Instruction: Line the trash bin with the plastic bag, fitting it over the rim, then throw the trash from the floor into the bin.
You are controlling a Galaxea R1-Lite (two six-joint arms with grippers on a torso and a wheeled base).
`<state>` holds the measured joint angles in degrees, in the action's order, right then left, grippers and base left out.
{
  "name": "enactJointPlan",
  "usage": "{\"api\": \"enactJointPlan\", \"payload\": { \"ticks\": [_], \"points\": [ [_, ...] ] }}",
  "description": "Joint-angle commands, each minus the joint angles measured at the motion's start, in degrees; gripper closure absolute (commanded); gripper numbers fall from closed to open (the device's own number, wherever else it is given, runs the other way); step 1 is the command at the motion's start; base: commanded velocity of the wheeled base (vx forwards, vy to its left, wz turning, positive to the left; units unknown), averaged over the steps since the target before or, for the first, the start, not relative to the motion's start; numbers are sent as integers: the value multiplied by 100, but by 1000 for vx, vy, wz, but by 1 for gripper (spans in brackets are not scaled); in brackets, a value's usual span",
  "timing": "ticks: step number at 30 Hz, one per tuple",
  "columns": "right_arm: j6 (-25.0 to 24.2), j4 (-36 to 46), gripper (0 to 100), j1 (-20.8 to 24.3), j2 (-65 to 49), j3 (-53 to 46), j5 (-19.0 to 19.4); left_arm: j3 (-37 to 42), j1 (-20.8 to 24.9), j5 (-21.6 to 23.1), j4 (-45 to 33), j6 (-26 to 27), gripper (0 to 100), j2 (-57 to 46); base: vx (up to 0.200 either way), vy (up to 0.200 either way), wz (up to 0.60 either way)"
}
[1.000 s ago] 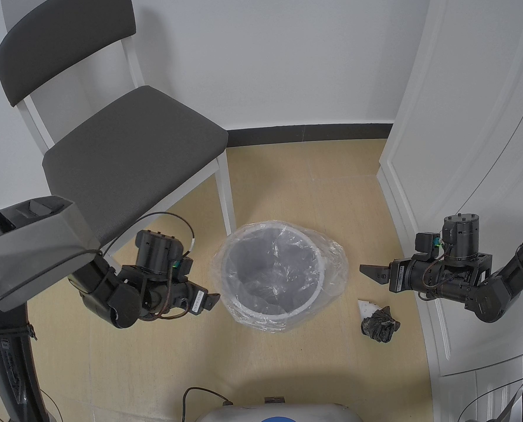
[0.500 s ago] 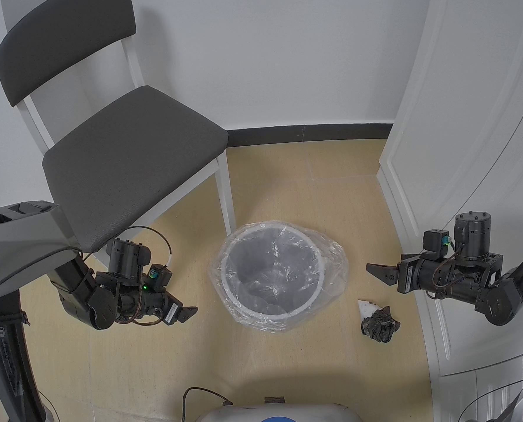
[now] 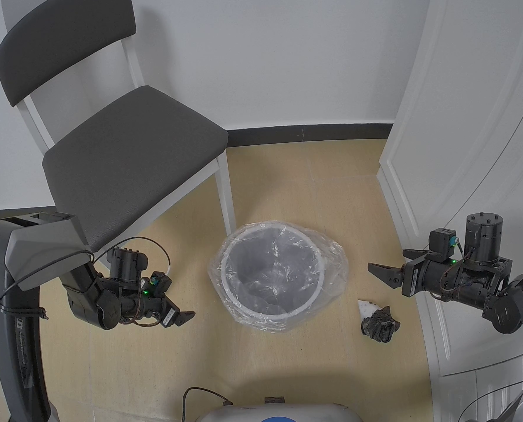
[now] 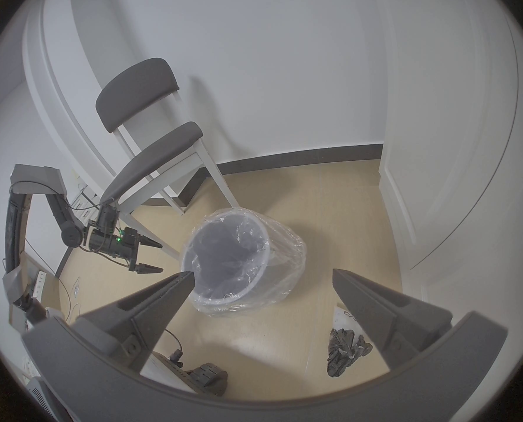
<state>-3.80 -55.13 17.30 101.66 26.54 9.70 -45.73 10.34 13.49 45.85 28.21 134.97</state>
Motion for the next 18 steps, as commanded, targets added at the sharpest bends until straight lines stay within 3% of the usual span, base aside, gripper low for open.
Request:
{"api": "enactJointPlan", "payload": {
  "ticks": [1, 11, 18],
  "points": [
    [-6, -16, 0, -16, -93, -8, 5, -288, -41, 92, 29, 176, 0, 521, 0, 0, 0],
    [-15, -16, 0, -60, -181, 0, 5, -956, -76, 268, 12, 334, 0, 978, 0, 0, 0],
    [-15, -16, 0, -69, -252, -8, 14, -1369, -58, 1050, 21, 528, 0, 1066, 0, 0, 0]
  ]
}}
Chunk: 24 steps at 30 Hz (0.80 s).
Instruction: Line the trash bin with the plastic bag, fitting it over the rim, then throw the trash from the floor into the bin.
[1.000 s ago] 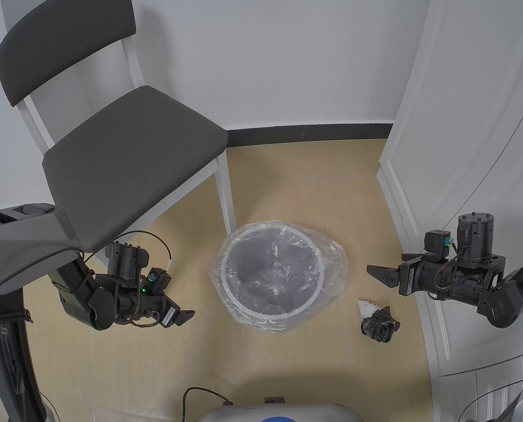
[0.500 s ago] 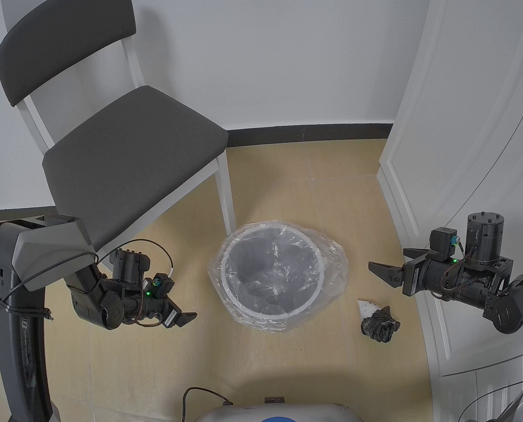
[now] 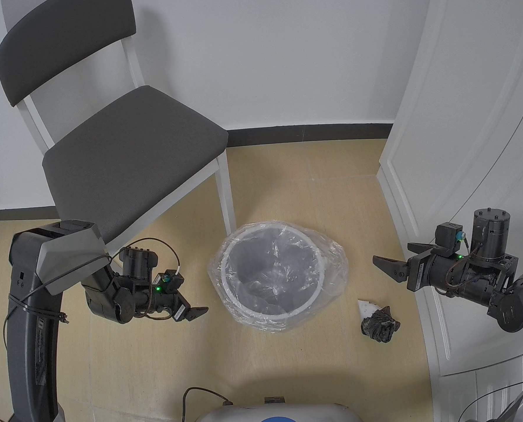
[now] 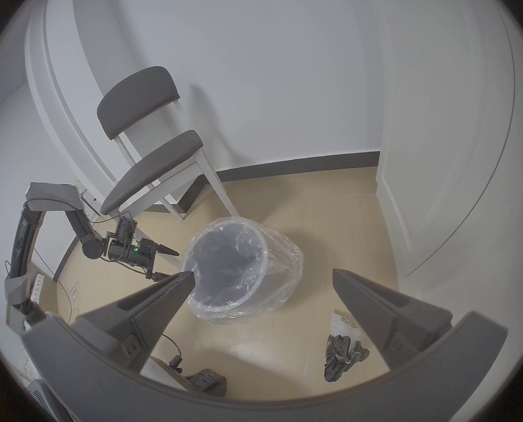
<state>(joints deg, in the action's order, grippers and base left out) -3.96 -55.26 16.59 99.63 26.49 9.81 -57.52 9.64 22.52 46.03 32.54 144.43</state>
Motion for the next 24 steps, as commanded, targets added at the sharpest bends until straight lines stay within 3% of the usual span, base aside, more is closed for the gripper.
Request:
{"api": "enactJointPlan", "payload": {
  "ticks": [1, 8, 20, 21, 24],
  "points": [
    [1, -2, 0, 2, -49, -4, 3, -243, 29, 262, 2, 130, 0, 138, 0, 0, 0],
    [-8, -2, 0, -7, -41, -4, 3, -489, 240, 737, 2, 77, 0, 269, 0, 0, 0],
    [1, 6, 0, -103, -14, 14, 21, -1016, 600, 825, -103, -125, 0, 498, 0, 0, 0],
    [-8, 6, 0, -103, -14, 23, 21, -1086, 600, 825, -112, -151, 100, 533, 0, 0, 0],
    [-8, 6, 0, -112, -5, 23, 21, -1271, 591, 825, -182, -177, 100, 595, 0, 0, 0]
  ]
}}
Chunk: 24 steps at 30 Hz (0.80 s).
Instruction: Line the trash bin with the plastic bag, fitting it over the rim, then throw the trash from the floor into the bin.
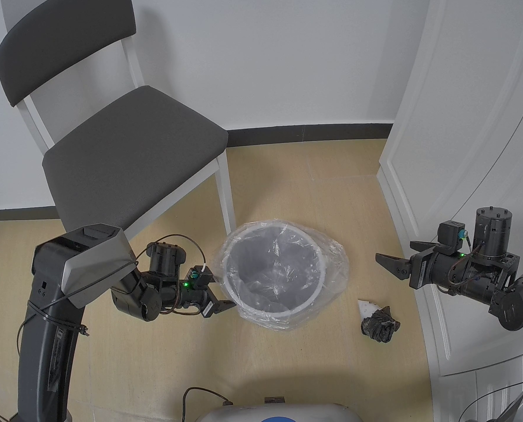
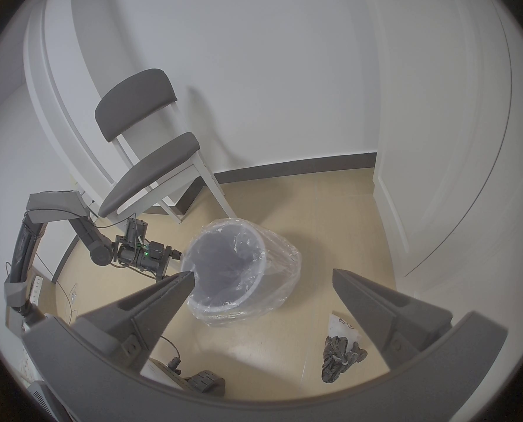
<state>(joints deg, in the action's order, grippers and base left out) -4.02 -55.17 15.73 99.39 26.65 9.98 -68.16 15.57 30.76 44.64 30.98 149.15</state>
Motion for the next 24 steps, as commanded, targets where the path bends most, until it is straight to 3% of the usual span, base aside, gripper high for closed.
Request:
{"api": "enactJointPlan", "payload": {
  "ticks": [1, 8, 15, 23, 24],
  "points": [
    [-2, -2, 0, -35, 28, 16, 4, -303, -19, 0, -158, -30, 100, 140, 0, 0, 0],
    [-11, -2, 0, -78, 168, 51, 65, -936, -142, 71, -755, -30, 100, 255, 0, 0, 0],
    [-11, -11, 0, -228, 502, 174, 91, -2342, -370, 159, -1581, -57, 100, 817, 0, 0, 0],
    [-11, -2, 0, -263, 538, 209, 91, -1965, -537, 563, -1485, 40, 100, 624, 0, 0, 0],
    [-11, 7, 0, -263, 546, 209, 91, -1877, -555, 572, -1423, 102, 0, 606, 0, 0, 0]
  ]
}}
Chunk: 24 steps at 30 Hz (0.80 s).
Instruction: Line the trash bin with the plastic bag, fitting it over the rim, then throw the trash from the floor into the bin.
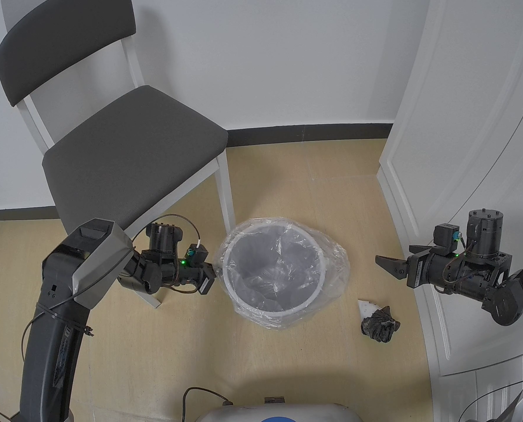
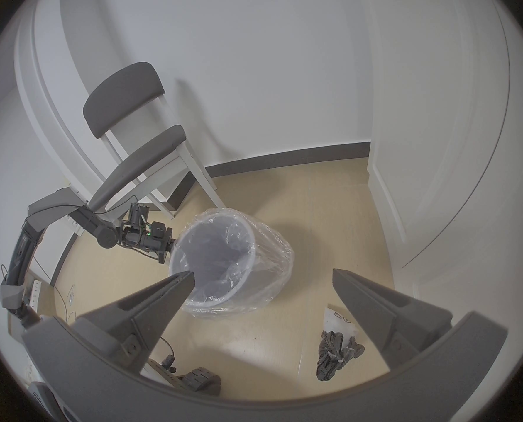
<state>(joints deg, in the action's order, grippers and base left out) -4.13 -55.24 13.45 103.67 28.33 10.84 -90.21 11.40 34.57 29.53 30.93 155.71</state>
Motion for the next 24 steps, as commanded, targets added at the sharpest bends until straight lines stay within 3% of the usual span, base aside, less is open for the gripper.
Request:
{"api": "enactJointPlan", "payload": {
  "ticks": [1, 10, 24],
  "points": [
    [0, 13, 0, -35, 118, 41, 6, 381, -138, 190, 115, 142, 0, -67, 0, 0, 0],
    [0, 13, 0, 9, 101, -3, 6, 1260, -59, 181, 141, 335, 0, -594, 0, 0, 0],
    [0, 22, 0, 18, 22, -21, 6, 2122, 548, 225, 651, 273, 0, -858, 0, 0, 0]
  ]
}}
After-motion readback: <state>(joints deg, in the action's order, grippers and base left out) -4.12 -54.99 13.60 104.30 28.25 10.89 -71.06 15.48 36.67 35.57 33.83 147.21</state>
